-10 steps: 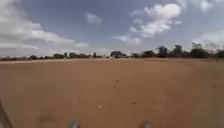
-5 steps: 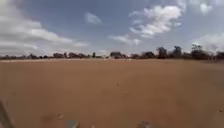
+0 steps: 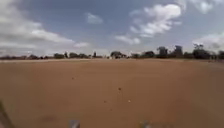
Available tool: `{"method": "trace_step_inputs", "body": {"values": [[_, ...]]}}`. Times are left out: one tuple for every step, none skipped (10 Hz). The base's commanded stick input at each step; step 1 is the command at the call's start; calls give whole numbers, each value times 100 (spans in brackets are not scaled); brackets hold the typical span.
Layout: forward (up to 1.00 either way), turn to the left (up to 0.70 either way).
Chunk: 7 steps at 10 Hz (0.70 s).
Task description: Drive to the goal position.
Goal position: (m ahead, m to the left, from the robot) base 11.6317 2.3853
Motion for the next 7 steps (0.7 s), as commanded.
{"method": "trace_step_inputs", "body": {"values": [[70, 0], [70, 0], [70, 0], [70, 0], [70, 0], [70, 0], [70, 0]]}}
